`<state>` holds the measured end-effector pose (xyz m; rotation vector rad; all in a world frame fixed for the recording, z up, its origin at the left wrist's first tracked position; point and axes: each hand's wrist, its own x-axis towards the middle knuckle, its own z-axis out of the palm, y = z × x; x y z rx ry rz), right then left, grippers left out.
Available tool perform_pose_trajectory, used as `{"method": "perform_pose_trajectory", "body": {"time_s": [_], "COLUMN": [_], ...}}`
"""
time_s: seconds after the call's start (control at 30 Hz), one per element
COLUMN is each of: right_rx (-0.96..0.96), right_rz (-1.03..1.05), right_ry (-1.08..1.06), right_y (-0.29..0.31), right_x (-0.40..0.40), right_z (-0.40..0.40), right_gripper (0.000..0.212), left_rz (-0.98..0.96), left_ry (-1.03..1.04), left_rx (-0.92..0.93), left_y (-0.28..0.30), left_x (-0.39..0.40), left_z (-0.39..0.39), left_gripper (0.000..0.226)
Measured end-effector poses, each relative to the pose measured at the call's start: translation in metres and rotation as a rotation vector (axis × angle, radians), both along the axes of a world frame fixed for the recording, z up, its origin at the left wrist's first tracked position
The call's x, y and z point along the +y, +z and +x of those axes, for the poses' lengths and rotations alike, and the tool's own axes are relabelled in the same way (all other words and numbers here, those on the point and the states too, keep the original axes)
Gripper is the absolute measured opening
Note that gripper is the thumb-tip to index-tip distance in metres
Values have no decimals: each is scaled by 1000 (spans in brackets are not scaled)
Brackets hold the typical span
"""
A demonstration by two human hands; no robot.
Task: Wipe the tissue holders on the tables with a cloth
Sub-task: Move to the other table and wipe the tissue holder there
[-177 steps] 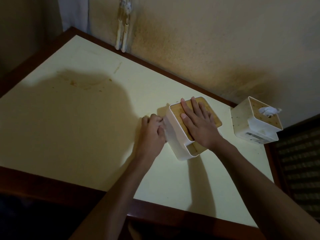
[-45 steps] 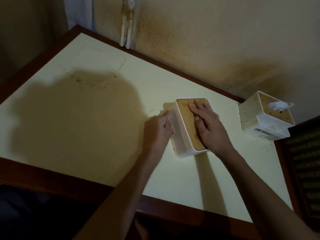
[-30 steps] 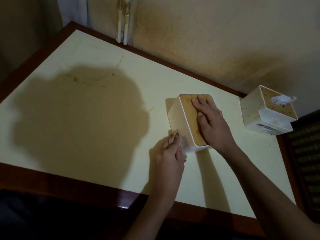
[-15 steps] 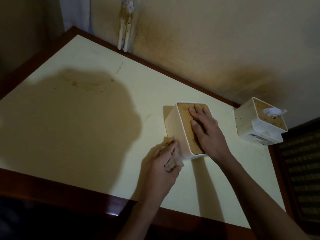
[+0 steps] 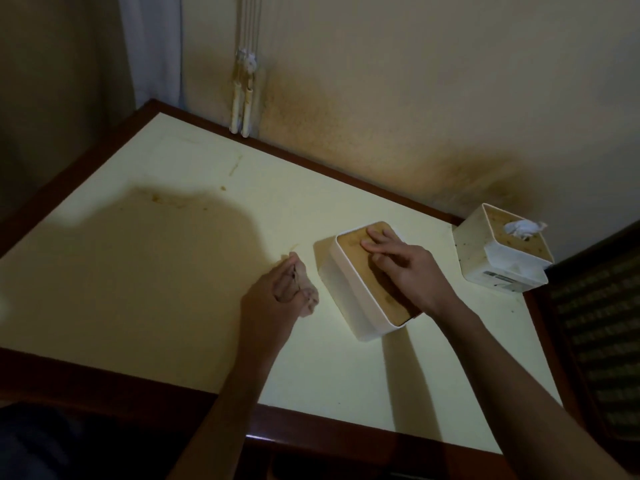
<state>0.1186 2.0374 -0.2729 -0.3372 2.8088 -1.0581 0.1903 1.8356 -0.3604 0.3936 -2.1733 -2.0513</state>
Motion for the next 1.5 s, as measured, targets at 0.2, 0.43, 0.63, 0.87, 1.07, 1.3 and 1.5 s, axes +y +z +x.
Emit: {"method": "perform_pose_trajectory", "body": {"time_s": [0.2,0.43,0.63,0.87,1.07,1.3,1.5], "right_rx": [135,71,129,156,150,199,243], "right_rz": [90,-45,-37,46,315,486,318], "right_ry": [-145,-178,-190,-146,-74,119,-137], "right_y": [-10,-14,-18,-21,-23,-3,-5], "right_x": [-30,-29,-30,-30,-21,11,-1], "right_z": [14,20,19,23,26,33,38], "right_gripper": [29,27,25,35,68,72,29], "left_rz": [-81,-94,6,185,181,66,-109], "left_ry": [-112,-139,-231,-218,-126,-177,-279], "left_rx": [-75,-79,-122,-170,-78,-19,38], "left_y": [4,10,5,1,4,-2,-2], "left_x": [-7,19,45,23,-22,-21,-18], "left_z": [-21,-28,18,27,-2,-12,-15], "left_gripper": [52,53,55,44,49,49,43]}}
